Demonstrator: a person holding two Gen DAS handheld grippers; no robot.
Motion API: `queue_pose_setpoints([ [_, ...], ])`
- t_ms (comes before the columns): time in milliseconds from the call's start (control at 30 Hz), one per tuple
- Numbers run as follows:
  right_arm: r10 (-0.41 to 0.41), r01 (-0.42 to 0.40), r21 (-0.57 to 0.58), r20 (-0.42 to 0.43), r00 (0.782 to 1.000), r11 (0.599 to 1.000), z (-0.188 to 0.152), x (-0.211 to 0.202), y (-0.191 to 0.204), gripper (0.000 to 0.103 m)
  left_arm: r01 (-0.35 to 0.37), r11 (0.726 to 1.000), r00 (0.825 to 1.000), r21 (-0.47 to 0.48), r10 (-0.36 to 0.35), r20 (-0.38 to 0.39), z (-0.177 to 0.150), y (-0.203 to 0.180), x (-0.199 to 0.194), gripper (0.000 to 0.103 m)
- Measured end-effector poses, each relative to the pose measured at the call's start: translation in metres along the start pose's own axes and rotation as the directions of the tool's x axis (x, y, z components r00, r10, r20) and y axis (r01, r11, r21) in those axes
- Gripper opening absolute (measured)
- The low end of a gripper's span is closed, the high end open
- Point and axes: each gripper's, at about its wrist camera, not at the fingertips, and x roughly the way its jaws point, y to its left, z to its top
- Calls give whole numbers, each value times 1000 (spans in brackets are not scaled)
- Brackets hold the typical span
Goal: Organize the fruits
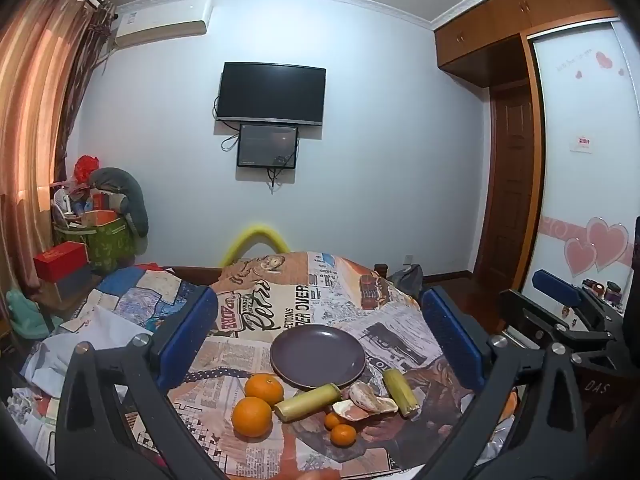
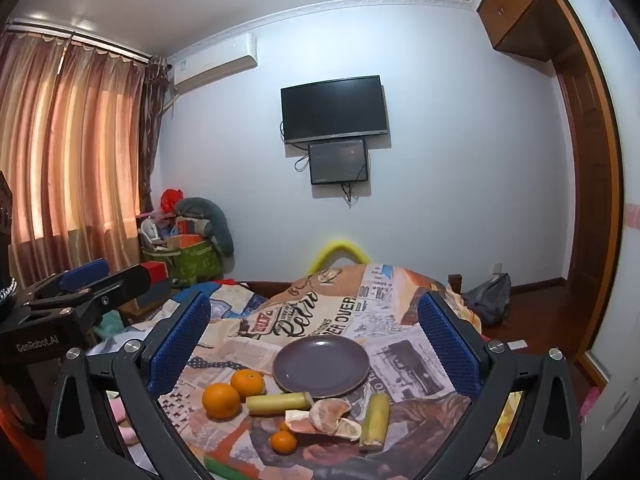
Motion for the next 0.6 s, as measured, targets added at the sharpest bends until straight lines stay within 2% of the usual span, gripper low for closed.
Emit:
queue_pose_setpoints([
  [600, -2, 2, 4, 0, 1000, 1000, 1, -4, 0, 103, 19, 1000, 1000, -6, -19, -6, -2, -4, 4, 103],
])
